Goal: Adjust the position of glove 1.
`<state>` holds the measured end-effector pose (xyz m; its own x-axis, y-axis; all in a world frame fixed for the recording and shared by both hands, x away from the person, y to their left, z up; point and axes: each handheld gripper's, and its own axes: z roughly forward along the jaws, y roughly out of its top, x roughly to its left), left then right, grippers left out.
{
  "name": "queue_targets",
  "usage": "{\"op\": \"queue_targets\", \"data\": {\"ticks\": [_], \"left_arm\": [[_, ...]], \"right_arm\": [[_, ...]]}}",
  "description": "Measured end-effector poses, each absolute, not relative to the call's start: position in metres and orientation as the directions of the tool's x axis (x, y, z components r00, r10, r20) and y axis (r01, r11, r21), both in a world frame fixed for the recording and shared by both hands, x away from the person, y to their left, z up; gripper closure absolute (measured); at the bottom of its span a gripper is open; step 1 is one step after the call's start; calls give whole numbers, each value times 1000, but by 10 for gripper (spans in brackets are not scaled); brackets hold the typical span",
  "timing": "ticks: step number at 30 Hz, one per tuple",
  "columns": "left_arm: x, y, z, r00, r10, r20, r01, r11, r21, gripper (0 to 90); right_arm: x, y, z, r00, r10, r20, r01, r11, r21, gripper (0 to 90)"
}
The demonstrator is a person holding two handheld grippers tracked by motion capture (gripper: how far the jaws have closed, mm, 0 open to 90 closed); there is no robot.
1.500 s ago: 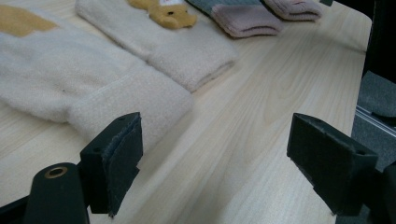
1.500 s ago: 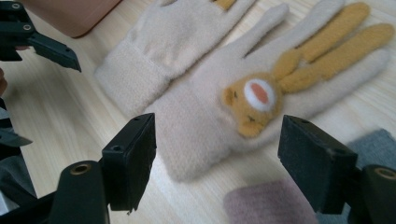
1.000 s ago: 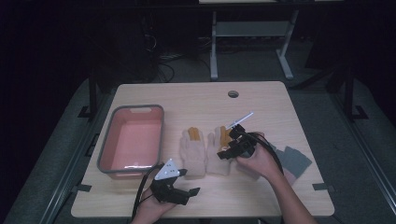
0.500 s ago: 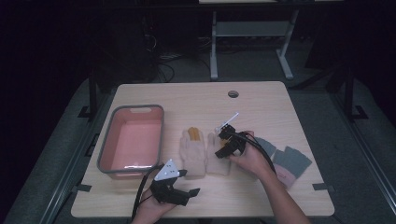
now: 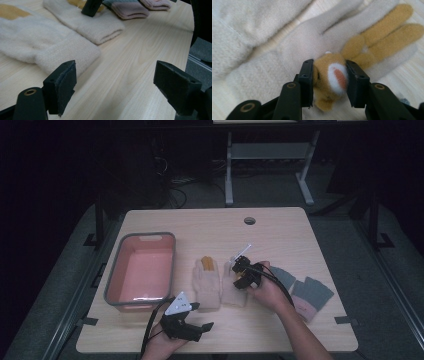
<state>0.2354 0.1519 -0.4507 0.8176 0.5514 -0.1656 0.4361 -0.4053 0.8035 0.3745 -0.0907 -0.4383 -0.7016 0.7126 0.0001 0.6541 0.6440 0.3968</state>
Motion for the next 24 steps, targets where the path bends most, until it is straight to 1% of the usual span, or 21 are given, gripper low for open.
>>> {"op": "queue_targets", "data": {"ticks": [4,8,16,24], "left_arm": [[234,152,-451,817,553,-165,437,-406,802,184],[231,153,-450,810,559,-178,448,-394,803,184],[225,156,-447,809,564,-168,438,-387,811,184],[224,157,-444,808,566,-161,429,-379,820,184]], "right_arm": [[374,-93,-433,-708,706,28,653,639,406,625],[372,-94,-426,-714,699,19,642,644,417,625],[365,-96,-397,-735,678,22,605,640,474,625],[361,-84,-372,-767,642,13,561,661,499,623]]}}
